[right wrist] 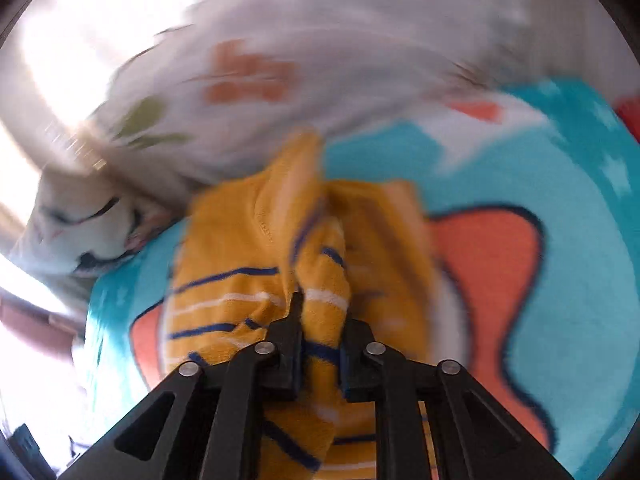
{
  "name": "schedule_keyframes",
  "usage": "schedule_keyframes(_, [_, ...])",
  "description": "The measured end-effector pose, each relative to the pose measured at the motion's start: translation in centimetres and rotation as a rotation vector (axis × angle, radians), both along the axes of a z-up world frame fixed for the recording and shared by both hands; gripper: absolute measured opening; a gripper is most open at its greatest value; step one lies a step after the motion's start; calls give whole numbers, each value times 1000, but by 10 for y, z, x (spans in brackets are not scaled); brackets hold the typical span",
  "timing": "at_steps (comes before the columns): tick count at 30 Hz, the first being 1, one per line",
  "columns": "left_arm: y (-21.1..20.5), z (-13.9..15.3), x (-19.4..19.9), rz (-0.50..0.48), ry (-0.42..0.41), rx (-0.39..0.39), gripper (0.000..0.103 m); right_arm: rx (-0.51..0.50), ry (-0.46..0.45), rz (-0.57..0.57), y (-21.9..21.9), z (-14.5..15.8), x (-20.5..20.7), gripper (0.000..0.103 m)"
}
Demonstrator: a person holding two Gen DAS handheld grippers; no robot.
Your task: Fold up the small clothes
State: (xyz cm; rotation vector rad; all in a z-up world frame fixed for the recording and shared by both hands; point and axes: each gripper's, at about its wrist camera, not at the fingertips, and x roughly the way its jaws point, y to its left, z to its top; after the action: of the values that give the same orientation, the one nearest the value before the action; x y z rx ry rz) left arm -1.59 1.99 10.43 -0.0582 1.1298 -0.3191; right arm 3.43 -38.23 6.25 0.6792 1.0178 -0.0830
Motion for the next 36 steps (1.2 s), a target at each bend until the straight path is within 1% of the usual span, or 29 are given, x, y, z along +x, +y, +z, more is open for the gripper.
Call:
schedule_keyframes(2, [-15,-3,-1,-20,12,2,70,58,-4,-9,-17,-14,-11,12])
schedule_keyframes(3, [-21,-4,0,-26,16,4,70,63,-6,-14,-18,-16,-12,14])
schedule_keyframes(4, [-25,-4,-1,-31,18,6,70,61,-9,-22,-21,-16,-16,15])
schedule_keyframes(5, [-28,-4,-2,-36,19,8,70,48,-11,-39,-26,-15,-21,19])
schedule_keyframes(7, [-34,-2,-4,-42,14,12,70,29,-19,-58,-35,-6,-30,19])
schedule_keyframes(8, [-35,-2,-4,-41,13,13,70,38,-35,-58,-37,0,-33,20])
schedule_keyframes(9, [-36,-1,-5,-39,13,13,70,51,-51,-51,-37,5,-35,26])
schedule_keyframes(10, [-36,-1,-6,-35,15,11,70,66,-74,-43,-38,11,-39,42])
schedule_keyframes(11, [-37,-2,-6,-33,17,10,70,79,-100,-31,-36,18,-43,50])
schedule_keyframes(12, [-37,-2,-7,-30,19,8,70,96,-120,-9,-26,21,-40,62])
schedule_keyframes(13, [-37,-2,-7,-29,20,9,70,110,-123,14,-19,22,-38,69])
schedule_keyframes(14, [-38,-2,-7,-29,22,10,70,128,-104,56,-10,20,-36,70])
schedule_keyframes(17, [-40,0,-7,-32,20,13,70,122,-43,121,16,5,-26,69])
schedule_keyframes(19, [-43,4,-8,-37,10,21,70,102,-35,170,30,3,-24,33])
schedule_keyframes(20, [-44,6,-8,-40,5,25,70,94,-39,189,35,4,-25,21])
schedule_keyframes(21, [-45,8,-8,-42,-1,29,70,88,-46,191,33,6,-28,20])
schedule_keyframes(22, [-45,10,-8,-44,-8,30,70,61,-49,191,30,12,-34,19])
schedule_keyframes(25, [-48,13,-7,-48,-17,35,70,14,-27,171,16,14,-47,18])
schedule_keyframes(27, [-51,9,-5,-50,-6,36,70,-7,16,147,6,2,-53,18])
schedule_keyframes(29, [-56,6,-5,-58,8,34,70,8,49,133,-1,-13,-61,18])
schedule_keyframes(32, [-65,4,-7,-81,8,40,70,62,51,120,-4,-22,-62,26])
schedule_keyframes(33, [-69,4,-8,-91,5,47,70,69,49,115,-6,-22,-63,35])
schedule_keyframes(34, [-71,4,-8,-95,2,50,70,70,46,109,-8,-22,-63,40])
schedule_keyframes(36, [-74,5,-9,-98,-1,52,70,93,21,103,-15,-17,-66,41])
